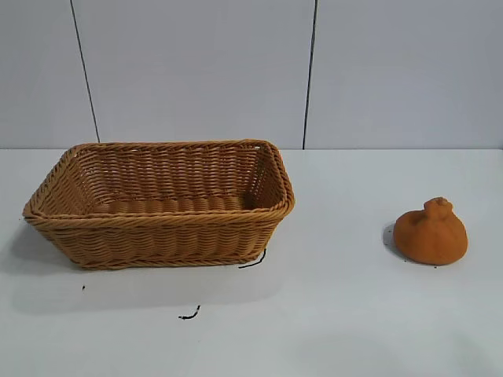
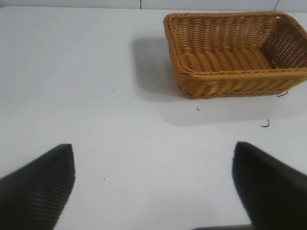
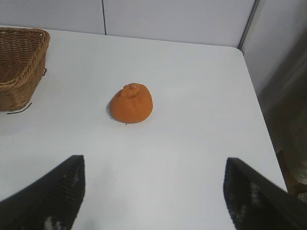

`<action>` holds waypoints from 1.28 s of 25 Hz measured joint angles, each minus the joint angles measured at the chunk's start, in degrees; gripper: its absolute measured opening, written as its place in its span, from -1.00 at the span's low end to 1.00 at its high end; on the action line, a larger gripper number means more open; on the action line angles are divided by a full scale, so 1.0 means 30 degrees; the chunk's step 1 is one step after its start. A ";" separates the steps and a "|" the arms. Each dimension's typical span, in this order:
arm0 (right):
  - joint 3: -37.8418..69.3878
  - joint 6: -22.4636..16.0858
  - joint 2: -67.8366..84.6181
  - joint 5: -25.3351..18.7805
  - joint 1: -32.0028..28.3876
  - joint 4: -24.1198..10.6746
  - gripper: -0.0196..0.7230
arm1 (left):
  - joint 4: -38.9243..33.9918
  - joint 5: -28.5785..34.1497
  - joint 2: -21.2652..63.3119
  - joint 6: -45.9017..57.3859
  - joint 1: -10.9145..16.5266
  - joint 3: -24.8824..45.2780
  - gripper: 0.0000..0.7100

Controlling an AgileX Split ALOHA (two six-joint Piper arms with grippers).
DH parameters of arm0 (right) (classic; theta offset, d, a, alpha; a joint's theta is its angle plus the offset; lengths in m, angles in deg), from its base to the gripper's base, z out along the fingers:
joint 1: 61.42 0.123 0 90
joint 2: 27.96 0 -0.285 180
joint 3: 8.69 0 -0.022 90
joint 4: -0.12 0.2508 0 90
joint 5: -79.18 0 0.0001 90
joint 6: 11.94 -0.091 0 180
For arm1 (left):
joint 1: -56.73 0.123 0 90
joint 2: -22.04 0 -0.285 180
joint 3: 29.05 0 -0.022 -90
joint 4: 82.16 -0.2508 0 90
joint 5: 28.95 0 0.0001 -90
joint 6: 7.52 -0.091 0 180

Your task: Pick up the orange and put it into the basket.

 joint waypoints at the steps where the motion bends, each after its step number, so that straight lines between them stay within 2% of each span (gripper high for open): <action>1: 0.0000 0.0000 0.0000 0.0000 0.0000 0.0000 0.58 | 0.0000 0.0000 0.0000 0.0000 0.0000 0.0000 0.80; 7: 0.0000 0.0014 0.0000 0.0048 0.0000 0.0000 0.58 | 0.0000 0.0000 0.0000 0.0000 0.0000 0.0000 0.80; 11: -0.0934 0.0066 -0.1089 0.0055 0.0000 -0.0526 0.58 | 0.0000 0.0000 0.0000 0.0000 0.0000 0.0000 0.80; 16: -0.3163 -0.0122 -0.6501 0.0055 0.0000 -0.0744 0.58 | 0.0000 0.0000 0.0000 0.0000 0.0000 0.0000 0.80; 21: -0.6002 -0.1372 -1.3051 0.0055 0.0000 -0.0744 0.58 | 0.0000 0.0000 0.0000 0.0000 0.0000 0.0000 0.80; 27: -0.9431 -0.1457 -2.0893 0.0162 0.0000 0.0203 0.58 | 0.0000 0.0000 0.0000 0.0000 0.0000 0.0000 0.80; 32: -1.2065 -0.1457 -2.6123 0.1039 0.0000 0.0411 0.58 | 0.0000 0.0022 0.0000 0.0000 0.0000 0.0000 0.80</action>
